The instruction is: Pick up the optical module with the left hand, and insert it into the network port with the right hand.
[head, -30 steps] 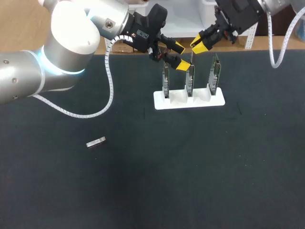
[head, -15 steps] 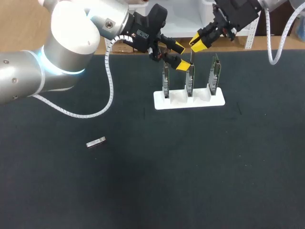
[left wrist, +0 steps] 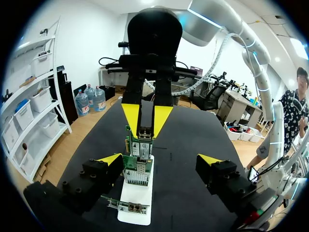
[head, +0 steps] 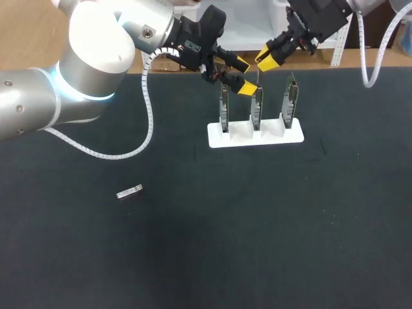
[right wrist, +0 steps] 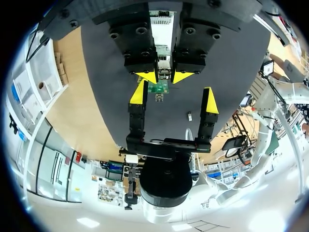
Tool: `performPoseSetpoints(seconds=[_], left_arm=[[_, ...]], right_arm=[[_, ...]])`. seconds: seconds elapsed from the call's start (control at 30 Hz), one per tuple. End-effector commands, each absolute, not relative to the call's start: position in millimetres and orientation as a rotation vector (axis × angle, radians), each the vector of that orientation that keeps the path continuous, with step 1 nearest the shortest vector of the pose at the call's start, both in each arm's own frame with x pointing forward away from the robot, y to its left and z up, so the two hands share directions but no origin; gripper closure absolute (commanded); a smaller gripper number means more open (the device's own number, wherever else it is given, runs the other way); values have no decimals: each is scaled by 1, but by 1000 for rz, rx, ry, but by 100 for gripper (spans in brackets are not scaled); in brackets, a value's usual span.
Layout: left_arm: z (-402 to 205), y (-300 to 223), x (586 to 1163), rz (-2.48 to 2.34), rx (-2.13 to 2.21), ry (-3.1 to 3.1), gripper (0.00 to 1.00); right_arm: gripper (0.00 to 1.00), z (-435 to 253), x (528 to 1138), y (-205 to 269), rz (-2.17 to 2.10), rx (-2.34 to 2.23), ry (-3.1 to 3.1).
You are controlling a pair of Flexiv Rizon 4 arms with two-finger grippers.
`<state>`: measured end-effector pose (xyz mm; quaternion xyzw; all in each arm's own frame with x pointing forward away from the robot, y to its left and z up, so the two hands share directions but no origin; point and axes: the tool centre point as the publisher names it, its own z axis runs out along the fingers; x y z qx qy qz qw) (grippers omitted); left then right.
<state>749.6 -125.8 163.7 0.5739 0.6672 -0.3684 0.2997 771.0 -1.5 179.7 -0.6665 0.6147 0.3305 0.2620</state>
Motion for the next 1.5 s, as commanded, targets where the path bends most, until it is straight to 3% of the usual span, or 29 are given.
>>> performPoseSetpoints(seconds=[0.03, 1.5], left_arm=[[164, -127, 752, -979, 1528, 1776, 0], [164, -127, 752, -979, 1528, 1776, 0]], right_arm=[[100, 179, 768, -3, 897, -1792, 1666], [100, 175, 772, -1, 873, -1760, 1674]])
